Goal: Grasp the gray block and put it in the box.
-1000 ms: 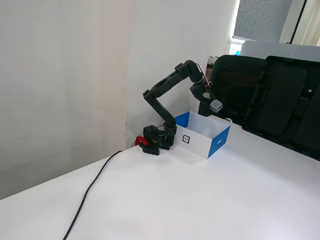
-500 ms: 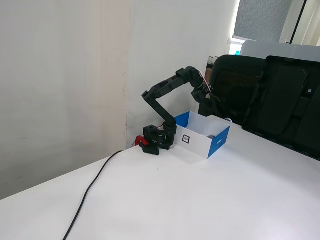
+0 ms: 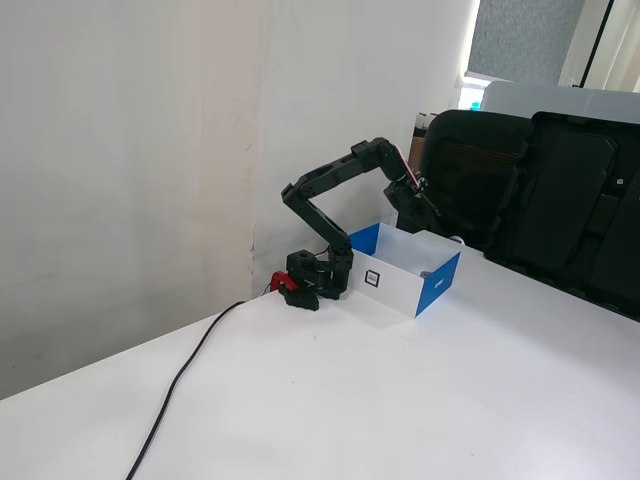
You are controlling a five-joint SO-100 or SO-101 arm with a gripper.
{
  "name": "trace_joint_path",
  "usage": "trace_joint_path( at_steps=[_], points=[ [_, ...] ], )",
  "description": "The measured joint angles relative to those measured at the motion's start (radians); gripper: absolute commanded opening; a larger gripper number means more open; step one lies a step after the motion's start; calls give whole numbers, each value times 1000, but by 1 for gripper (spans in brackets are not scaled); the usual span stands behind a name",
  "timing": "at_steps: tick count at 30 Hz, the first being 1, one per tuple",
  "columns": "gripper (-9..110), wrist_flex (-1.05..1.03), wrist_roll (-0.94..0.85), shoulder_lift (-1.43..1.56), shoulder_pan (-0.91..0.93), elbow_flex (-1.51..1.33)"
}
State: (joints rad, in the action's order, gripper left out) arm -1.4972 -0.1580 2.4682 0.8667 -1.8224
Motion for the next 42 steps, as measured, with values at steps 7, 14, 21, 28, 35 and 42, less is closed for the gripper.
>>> trace_joint_path(
  at_steps=[7,14,21,28,35,42],
  points=[
    [0,-38,0,58,-127,0],
    [0,-110,-54,114,-333,0],
    [0,-121,-184,156,-632,0],
    [0,-91,-287,202,-910,2],
    [0,20,-325,314,-1071,-117],
    [0,216,-333,396,-1121,-339]
  ],
)
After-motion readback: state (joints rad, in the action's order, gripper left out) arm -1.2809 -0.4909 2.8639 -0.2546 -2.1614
